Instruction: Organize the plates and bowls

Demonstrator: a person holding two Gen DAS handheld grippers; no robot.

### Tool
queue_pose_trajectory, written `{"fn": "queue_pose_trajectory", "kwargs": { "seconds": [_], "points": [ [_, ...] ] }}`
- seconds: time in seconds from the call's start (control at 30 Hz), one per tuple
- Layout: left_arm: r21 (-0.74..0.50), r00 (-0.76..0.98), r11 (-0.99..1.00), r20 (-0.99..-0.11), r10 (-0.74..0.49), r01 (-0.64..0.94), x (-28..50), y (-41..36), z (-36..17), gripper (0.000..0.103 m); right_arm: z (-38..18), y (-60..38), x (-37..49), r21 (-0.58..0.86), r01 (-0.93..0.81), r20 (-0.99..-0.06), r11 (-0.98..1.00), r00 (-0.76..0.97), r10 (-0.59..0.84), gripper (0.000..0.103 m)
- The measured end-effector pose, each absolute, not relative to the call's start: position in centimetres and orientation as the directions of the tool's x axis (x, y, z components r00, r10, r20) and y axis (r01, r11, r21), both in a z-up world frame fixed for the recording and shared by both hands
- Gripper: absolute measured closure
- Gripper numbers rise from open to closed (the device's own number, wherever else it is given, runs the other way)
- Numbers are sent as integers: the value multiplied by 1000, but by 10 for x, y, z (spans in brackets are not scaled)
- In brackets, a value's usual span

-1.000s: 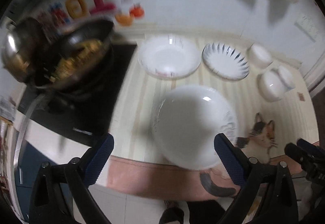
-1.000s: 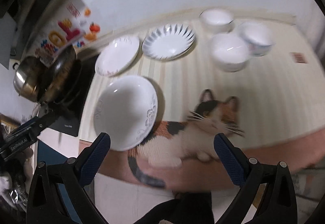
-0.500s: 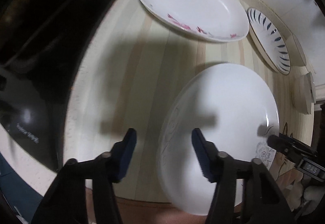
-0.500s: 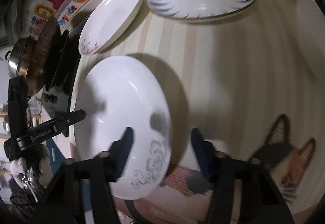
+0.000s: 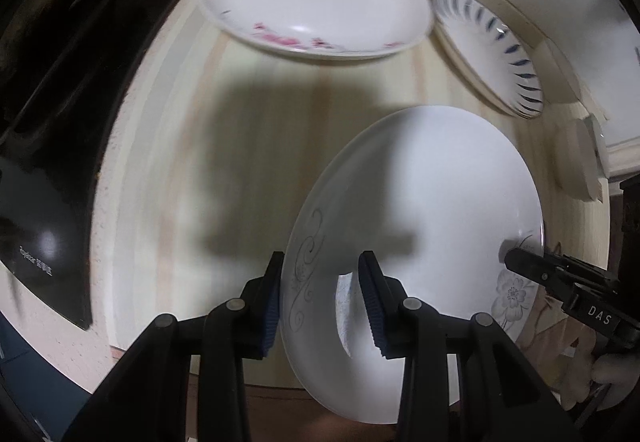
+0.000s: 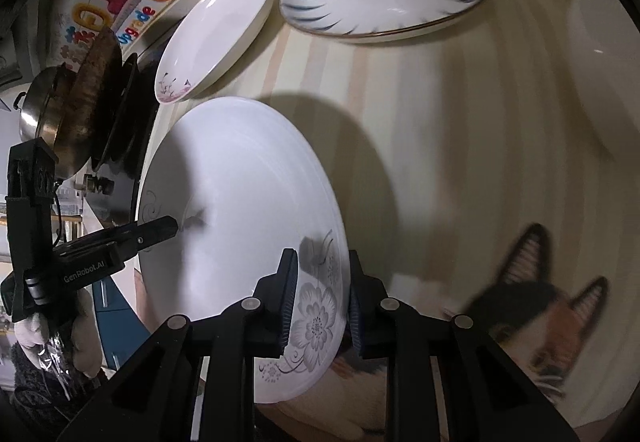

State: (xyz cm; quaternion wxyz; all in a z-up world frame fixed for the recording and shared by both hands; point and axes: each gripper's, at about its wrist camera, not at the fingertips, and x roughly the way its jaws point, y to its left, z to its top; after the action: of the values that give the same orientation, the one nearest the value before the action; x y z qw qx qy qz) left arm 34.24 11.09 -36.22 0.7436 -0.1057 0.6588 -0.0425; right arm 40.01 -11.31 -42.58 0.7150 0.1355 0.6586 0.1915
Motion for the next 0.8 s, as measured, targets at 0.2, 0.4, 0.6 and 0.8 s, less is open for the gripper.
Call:
{"fn": "queue_pose_trajectory", "kwargs": {
  "seconds": [0.2,0.4,0.6,0.8],
  "points": [
    [-220,122,975,-969,-216,-16,342,66,-355,69,-411,-159,387,440,-59,-892,896,82,444,78],
    [-220,99,974,-970,-224,43,342,24,-363,69,-413,-207,374,426,-11,-901,905,85,425,78],
    [-209,74,975,-974,-214,68,352,0,-375,69,-427,-232,370,414,35,-908,909,78,411,78],
    [-206,71,977,-975,-210,61,351,6,-375,69,-438,-231,371,405,46,-914,913,60,402,78]
  ]
}}
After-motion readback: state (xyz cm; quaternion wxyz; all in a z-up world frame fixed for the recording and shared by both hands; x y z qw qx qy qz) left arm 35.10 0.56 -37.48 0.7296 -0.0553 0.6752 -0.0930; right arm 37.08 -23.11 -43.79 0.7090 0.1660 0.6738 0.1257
